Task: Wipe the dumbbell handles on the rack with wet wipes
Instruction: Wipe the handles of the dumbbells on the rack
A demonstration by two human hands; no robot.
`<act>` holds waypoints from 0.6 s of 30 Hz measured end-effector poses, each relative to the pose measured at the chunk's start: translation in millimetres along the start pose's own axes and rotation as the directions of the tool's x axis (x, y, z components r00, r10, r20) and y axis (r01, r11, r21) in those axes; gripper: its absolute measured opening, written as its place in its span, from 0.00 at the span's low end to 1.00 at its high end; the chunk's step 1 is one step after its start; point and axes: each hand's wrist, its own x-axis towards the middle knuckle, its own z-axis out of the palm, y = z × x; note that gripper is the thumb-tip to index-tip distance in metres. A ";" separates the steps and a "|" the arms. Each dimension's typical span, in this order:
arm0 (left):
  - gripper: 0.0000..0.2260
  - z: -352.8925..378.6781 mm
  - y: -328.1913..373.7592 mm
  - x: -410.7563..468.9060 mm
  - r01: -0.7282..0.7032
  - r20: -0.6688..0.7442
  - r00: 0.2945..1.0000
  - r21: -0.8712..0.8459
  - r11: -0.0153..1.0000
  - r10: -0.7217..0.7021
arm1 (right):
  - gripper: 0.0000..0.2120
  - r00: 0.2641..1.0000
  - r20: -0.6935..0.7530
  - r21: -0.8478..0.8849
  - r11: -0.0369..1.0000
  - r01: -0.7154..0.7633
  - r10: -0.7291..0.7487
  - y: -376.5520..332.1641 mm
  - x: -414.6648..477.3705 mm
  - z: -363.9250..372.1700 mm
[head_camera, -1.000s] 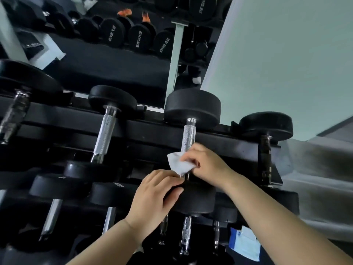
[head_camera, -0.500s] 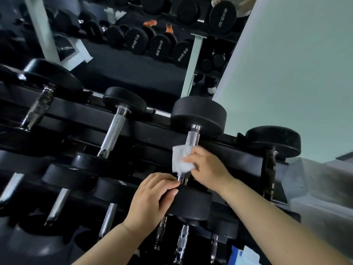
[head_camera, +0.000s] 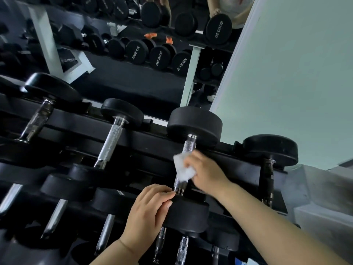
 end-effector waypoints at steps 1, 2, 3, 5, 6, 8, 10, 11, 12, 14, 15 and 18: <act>0.12 0.0 -0.6 0.0 -0.009 0.002 1.000 0.007 1.000 0.009 | 0.13 0.997 0.061 0.003 0.999 0.048 -0.048 -1.0 -8.9 3.8; 0.12 0.0 -1.0 0.1 -0.016 0.003 1.000 0.013 1.000 0.016 | 0.11 0.992 0.105 0.027 0.997 0.074 -0.076 -1.1 -15.0 6.3; 0.12 -0.2 -1.1 0.3 -0.018 0.007 1.000 0.015 1.000 0.018 | 0.10 0.989 0.124 0.059 0.995 0.078 -0.085 -0.2 -17.1 6.8; 0.12 -1.0 -1.1 0.7 -0.015 0.019 1.000 0.019 1.000 0.014 | 0.09 0.992 0.118 0.110 0.993 0.041 -0.054 2.9 -10.8 3.7; 0.12 -1.4 -1.2 1.2 -0.011 0.029 1.000 0.021 1.000 0.010 | 0.09 0.997 0.077 0.131 0.991 -0.002 -0.008 4.7 -4.9 2.3; 0.12 -2.1 -1.5 2.0 -0.007 0.049 0.999 0.027 1.000 0.006 | 0.09 0.986 -0.065 0.232 0.963 -0.137 0.156 8.2 6.6 -0.3; 0.11 -2.5 -2.3 2.8 -0.016 0.065 0.998 0.045 0.999 0.014 | 0.08 0.944 -0.113 0.401 0.883 -0.244 0.312 6.5 12.4 -0.5; 0.09 -2.7 -3.0 3.0 -0.025 0.074 0.997 0.057 0.998 0.021 | 0.07 0.931 -0.084 0.472 0.837 -0.275 0.354 4.6 11.1 1.5; 0.07 -2.8 -3.4 2.9 -0.032 0.084 0.996 0.069 0.997 0.026 | 0.07 0.927 -0.035 0.518 0.800 -0.303 0.373 2.7 7.3 3.7; 0.06 -2.9 -3.2 2.2 -0.022 0.100 0.995 0.086 0.996 0.014 | 0.10 0.930 0.082 0.563 0.753 -0.340 0.358 0.8 -5.5 9.8; 0.06 -2.0 -2.1 1.6 -0.007 0.100 0.995 0.094 0.996 -0.002 | 0.12 0.928 0.141 0.586 0.727 -0.359 0.345 -0.1 -12.5 13.3; 0.14 3.0 3.8 -2.0 0.012 0.057 0.998 0.097 0.995 -0.017 | 0.09 0.906 0.164 0.678 0.622 -0.391 0.391 -3.0 -16.0 20.3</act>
